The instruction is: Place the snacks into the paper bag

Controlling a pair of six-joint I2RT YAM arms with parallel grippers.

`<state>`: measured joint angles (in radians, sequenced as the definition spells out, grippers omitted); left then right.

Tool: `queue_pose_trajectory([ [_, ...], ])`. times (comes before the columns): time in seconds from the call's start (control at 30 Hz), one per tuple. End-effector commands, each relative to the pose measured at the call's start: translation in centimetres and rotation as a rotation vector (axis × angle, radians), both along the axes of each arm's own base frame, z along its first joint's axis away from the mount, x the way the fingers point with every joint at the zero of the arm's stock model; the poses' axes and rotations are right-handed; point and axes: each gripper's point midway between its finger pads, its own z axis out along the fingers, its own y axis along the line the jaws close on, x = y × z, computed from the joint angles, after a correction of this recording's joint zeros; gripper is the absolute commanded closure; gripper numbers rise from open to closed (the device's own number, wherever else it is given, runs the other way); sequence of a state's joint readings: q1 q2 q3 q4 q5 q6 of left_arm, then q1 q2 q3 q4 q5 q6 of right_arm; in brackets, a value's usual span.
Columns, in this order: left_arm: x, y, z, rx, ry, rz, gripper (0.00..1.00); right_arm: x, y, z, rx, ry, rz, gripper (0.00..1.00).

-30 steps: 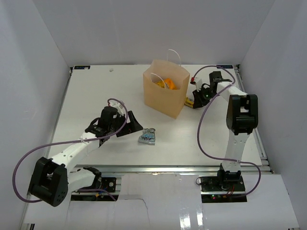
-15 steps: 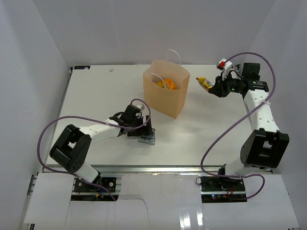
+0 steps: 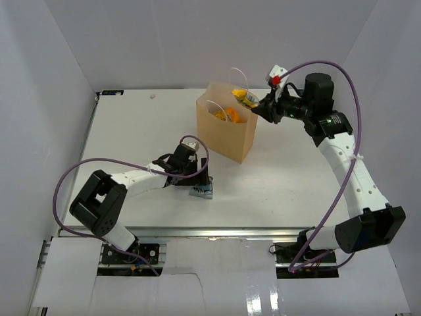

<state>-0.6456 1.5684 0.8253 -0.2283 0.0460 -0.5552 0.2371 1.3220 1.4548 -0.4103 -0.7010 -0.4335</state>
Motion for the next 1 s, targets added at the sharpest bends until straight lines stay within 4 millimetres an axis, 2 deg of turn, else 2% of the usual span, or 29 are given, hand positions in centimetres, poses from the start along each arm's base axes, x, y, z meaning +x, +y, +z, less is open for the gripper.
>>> queue_pose_trajectory([
  [0.0, -0.7, 1.1, 0.5, 0.015, -0.013, 0.023, 0.02, 4.1, 1.1, 2.2, 0.062, -0.026, -0.163, 0.92],
  [0.03, -0.7, 1.1, 0.7, 0.010, -0.019, 0.023, 0.02, 5.4, 1.2, 1.6, 0.056, -0.014, -0.203, 0.92],
  [0.1, -0.7, 1.1, 1.2, -0.007, -0.029, 0.029, 0.02, 6.3, 1.9, 1.9, 0.079, 0.003, -0.229, 0.92],
  [0.17, -1.2, 1.1, 1.0, -0.015, -0.023, 0.027, 0.02, 6.7, 3.0, 1.2, 0.076, 0.025, -0.207, 0.86],
  [0.2, -1.3, 1.2, 1.1, -0.022, -0.021, 0.029, 0.02, 6.6, 3.6, 1.2, 0.075, 0.024, -0.194, 0.81],
  [0.23, -1.6, 1.3, 0.9, -0.024, -0.014, 0.032, 0.02, 6.6, 3.9, 1.0, 0.074, 0.026, -0.189, 0.68],
  [0.33, -1.9, 1.3, 0.9, -0.036, -0.007, 0.037, 0.02, 6.3, 4.3, 1.1, 0.075, 0.024, -0.175, 0.43],
  [0.5, -1.9, 0.8, 1.0, -0.056, -0.003, 0.023, 0.07, 4.9, 3.7, 1.9, 0.055, -0.018, -0.150, 0.21],
  [0.53, -1.9, 0.7, 0.6, -0.053, 0.008, 0.018, 0.11, 3.9, 3.5, 2.3, 0.053, -0.031, -0.122, 0.15],
  [0.6, -1.8, 0.3, 0.6, -0.055, 0.014, 0.006, 0.16, 3.1, 2.7, 2.1, 0.030, -0.050, -0.098, 0.13],
  [0.63, -1.9, 0.2, 0.1, -0.051, 0.030, 0.000, 0.19, 2.2, 2.3, 2.6, 0.038, -0.062, -0.081, 0.12],
  [0.67, -1.9, 0.0, 0.0, -0.052, 0.034, -0.008, 0.21, 1.9, 1.9, 1.5, 0.031, -0.041, -0.075, 0.11],
  [0.77, -1.8, -0.5, -0.4, -0.053, 0.050, -0.025, 0.32, 1.3, -0.5, 0.2, 0.041, -0.002, -0.103, 0.11],
  [0.8, -1.7, -0.7, -0.3, -0.054, 0.049, -0.028, 0.36, 1.7, -2.1, -0.2, 0.045, 0.010, -0.135, 0.11],
  [0.83, -1.7, -0.8, -0.4, -0.057, 0.053, -0.033, 0.40, 1.2, -2.7, -0.2, 0.053, 0.012, -0.138, 0.11],
  [0.87, -1.8, -0.8, -0.6, -0.052, 0.059, -0.035, 0.48, 1.1, -3.4, -1.6, 0.050, 0.044, -0.152, 0.11],
  [0.9, -1.8, -0.8, -0.6, -0.053, 0.062, -0.034, 0.51, 1.3, -4.6, -2.0, 0.049, 0.050, -0.183, 0.11],
  [0.97, -1.9, -1.0, -0.5, -0.059, 0.064, -0.041, 0.59, 0.8, -5.6, -2.6, 0.051, 0.070, -0.203, 0.11],
])
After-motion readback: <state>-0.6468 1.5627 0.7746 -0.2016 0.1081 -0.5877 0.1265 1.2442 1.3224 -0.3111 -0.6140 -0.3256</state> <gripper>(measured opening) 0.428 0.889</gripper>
